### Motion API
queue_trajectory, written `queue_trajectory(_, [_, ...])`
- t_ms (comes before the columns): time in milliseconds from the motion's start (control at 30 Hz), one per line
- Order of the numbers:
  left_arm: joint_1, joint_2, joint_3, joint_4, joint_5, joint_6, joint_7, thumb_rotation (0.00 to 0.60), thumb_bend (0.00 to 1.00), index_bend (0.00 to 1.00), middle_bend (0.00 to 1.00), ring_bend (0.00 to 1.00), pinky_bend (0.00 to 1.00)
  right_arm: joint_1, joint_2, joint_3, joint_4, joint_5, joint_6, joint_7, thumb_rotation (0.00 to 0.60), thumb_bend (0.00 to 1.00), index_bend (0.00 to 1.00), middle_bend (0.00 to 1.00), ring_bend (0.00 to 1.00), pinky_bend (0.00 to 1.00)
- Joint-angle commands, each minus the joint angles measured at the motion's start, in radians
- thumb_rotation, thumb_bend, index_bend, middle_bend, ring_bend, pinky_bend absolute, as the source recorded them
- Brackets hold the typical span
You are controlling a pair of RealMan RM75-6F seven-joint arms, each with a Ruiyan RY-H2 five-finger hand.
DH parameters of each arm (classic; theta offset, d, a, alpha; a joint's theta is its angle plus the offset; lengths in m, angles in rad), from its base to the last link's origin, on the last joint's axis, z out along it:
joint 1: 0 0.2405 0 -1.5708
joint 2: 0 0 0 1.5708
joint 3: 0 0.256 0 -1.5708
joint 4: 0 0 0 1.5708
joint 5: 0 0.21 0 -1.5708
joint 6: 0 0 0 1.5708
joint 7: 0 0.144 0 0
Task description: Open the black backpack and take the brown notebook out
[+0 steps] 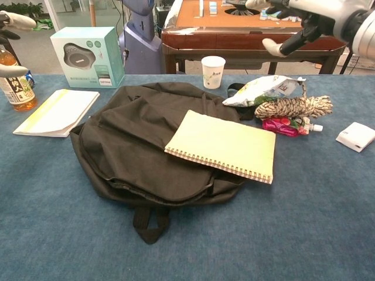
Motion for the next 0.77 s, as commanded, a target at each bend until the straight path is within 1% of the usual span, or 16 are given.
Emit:
queue_trajectory(33, [0.014,0.004,0.008,0.028,0.042,0.013,-0.026,0.600,0.23,0.00,0.00,0.00,0.02,-0.066,0.075,-0.034,-0.083,-0.058,0.101,-0.075,0.600,0.54,0.00,0.03,0.01,0.08])
queue_trajectory(100, [0.025,-0.008,0.013,0.059,0.054,0.040,-0.012,0.600,0.23,0.00,0.00,0.00,0.02,-0.109,0.109,-0.058,-0.121,-0.071,0.145,-0.092,0.600,0.54,0.00,0.07,0.03,0.11])
queue_trajectory(200, [0.056,-0.030,0.025,0.102,0.080,0.107,0.014,0.600,0.23,0.00,0.00,0.00,0.02,-0.186,0.178,-0.106,-0.181,-0.096,0.204,-0.093,0.600,0.54,0.01,0.14,0.08,0.15])
queue_trajectory(367, [0.120,-0.042,0.059,0.128,0.129,0.209,0.054,0.600,0.23,0.03,0.00,0.00,0.02,-0.315,0.289,-0.188,-0.247,-0.159,0.308,-0.083,0.600,0.54,0.15,0.22,0.15,0.18])
queue_trajectory(433, [0.141,-0.042,0.073,0.121,0.139,0.232,0.068,0.600,0.23,0.05,0.00,0.00,0.02,-0.356,0.316,-0.214,-0.263,-0.172,0.337,-0.078,0.600,0.54,0.17,0.23,0.16,0.21])
queue_trajectory(467, [0.146,-0.042,0.076,0.120,0.141,0.237,0.070,0.600,0.23,0.05,0.00,0.00,0.02,-0.365,0.321,-0.220,-0.266,-0.178,0.344,-0.077,0.600,0.54,0.18,0.23,0.16,0.21])
queue_trajectory(533, [0.178,-0.046,0.097,0.117,0.153,0.268,0.091,0.600,0.23,0.07,0.00,0.00,0.02,-0.423,0.331,-0.257,-0.269,-0.193,0.388,-0.069,0.600,0.54,0.19,0.23,0.16,0.21])
queue_trajectory(633, [0.218,-0.061,0.115,0.117,0.181,0.326,0.103,0.600,0.23,0.09,0.00,0.00,0.02,-0.482,0.337,-0.296,-0.272,-0.218,0.424,-0.030,0.600,0.54,0.21,0.24,0.16,0.21])
queue_trajectory(767, [0.271,-0.064,0.143,0.098,0.206,0.381,0.107,0.600,0.23,0.11,0.00,0.00,0.02,-0.536,0.329,-0.327,-0.249,-0.248,0.460,-0.015,0.600,0.54,0.24,0.24,0.17,0.21])
